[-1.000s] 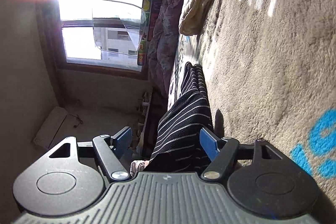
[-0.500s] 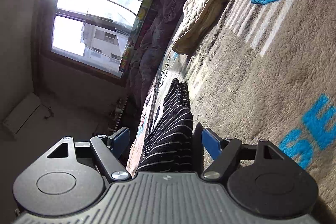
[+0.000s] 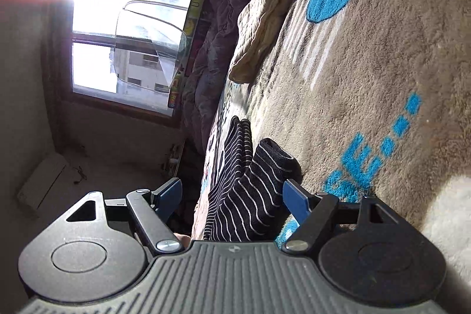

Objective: Fold clothes

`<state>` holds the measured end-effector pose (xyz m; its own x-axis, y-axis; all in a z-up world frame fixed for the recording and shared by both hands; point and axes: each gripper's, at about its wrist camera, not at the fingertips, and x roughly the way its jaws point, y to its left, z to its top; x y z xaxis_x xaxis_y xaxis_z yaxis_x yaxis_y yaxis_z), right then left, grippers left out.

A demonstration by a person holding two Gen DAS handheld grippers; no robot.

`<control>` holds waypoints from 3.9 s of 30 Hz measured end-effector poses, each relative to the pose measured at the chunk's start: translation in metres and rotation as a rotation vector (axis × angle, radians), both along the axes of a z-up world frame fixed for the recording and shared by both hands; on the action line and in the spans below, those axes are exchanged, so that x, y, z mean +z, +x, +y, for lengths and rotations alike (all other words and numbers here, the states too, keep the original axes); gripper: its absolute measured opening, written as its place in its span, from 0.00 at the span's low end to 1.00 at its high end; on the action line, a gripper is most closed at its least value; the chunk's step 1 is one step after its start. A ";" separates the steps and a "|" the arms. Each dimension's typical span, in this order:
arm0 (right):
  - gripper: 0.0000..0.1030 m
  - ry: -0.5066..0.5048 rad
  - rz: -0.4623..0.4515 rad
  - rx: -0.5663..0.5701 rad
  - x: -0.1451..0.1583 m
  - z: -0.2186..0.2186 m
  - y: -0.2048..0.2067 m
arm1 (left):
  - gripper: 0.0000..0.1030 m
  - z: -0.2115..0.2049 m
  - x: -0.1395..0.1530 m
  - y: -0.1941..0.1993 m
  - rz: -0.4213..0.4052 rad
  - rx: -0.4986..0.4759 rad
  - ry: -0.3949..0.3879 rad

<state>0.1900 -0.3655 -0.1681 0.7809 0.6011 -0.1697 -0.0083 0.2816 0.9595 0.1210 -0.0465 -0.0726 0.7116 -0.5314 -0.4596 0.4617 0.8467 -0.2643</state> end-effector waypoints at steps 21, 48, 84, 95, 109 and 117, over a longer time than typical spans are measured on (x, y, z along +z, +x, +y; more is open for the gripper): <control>0.37 -0.356 0.001 -0.078 0.004 0.070 0.029 | 0.59 0.081 -0.027 -0.057 -0.135 0.164 0.253; 0.26 -0.319 0.010 -0.080 -0.002 0.070 0.044 | 0.61 0.074 -0.049 -0.006 0.065 0.009 0.156; 0.06 -0.140 -0.203 -0.002 0.021 0.040 0.041 | 0.03 0.085 -0.001 0.261 0.232 0.480 0.194; 0.06 -0.115 -0.230 0.001 0.027 0.023 0.027 | 0.03 0.038 -0.023 0.274 0.223 0.431 0.333; 0.06 -0.104 -0.113 0.019 0.005 0.015 0.026 | 0.13 0.069 0.009 0.273 0.167 0.345 0.233; 0.06 -0.140 -0.099 0.052 0.004 0.026 0.024 | 0.08 0.052 -0.028 0.328 0.203 0.356 0.452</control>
